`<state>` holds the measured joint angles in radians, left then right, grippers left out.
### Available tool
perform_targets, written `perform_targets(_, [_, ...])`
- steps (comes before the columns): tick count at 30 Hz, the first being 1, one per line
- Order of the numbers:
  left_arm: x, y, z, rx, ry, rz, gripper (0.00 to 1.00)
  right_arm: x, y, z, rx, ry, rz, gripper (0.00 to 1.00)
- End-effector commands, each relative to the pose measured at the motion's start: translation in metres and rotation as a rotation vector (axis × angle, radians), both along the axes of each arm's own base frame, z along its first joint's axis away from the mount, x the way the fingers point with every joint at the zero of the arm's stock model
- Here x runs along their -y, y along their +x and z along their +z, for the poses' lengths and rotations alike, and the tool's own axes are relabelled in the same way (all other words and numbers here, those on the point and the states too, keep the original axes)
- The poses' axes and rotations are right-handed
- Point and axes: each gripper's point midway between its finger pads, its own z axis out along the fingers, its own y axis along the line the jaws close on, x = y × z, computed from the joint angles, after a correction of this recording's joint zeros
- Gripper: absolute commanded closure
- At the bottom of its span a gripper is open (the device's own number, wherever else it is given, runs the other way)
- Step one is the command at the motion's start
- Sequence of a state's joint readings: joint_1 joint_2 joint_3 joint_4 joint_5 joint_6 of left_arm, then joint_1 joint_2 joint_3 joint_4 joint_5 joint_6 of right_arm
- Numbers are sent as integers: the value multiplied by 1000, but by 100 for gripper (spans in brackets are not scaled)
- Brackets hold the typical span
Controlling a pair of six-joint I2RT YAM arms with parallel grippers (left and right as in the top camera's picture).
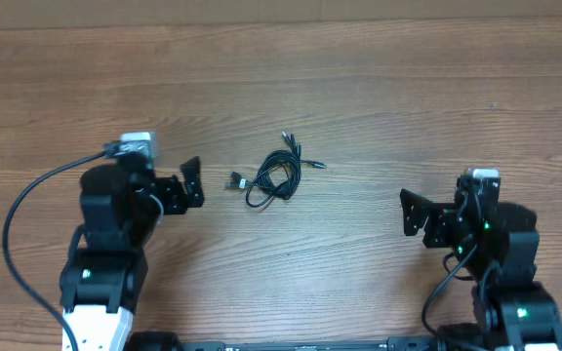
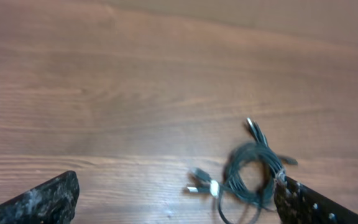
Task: Untangle cables
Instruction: 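Reach the left gripper to the black cable bundle and grasp it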
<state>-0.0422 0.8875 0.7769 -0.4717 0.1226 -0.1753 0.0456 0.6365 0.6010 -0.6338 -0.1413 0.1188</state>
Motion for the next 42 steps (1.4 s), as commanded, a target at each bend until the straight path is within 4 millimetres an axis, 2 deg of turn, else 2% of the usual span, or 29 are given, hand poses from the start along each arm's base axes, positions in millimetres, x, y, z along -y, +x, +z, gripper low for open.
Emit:
perform_targets(1, [12,-1,3,-29,0,-60,1,2,7,21,-6,4,-14,0])
perform_targets(7, [11,-11,-22,-144,-2,-56,0,1,9,19,-42,5,-15,0])
perform_targets(10, [12,-3,-24,-150,-48,-21,0,0,9,20,-41,9,-10,0])
perform_targets(13, [15,8,-17,-114,-99,-2,1,0,10,20,-40,8,-10,0])
perform_targets(17, [36,21,-2,-47,-182,-94,0,0,9,20,-42,9,-10,0])
perform_targets(20, [47,30,-3,-40,-199,-117,1,0,10,20,-37,9,-10,0])
perform_targets(25, [76,38,-14,-68,-121,-207,5,0,12,23,-23,9,-10,0])
perform_targets(30, [114,50,-19,-116,18,-297,5,0,13,24,-20,9,-10,0])
perform_targets(34, [143,58,-36,-166,69,-335,9,0,12,23,-24,9,-10,0])
perform_targets(42, [199,39,-108,-335,107,-442,14,0,12,19,-43,8,-10,0])
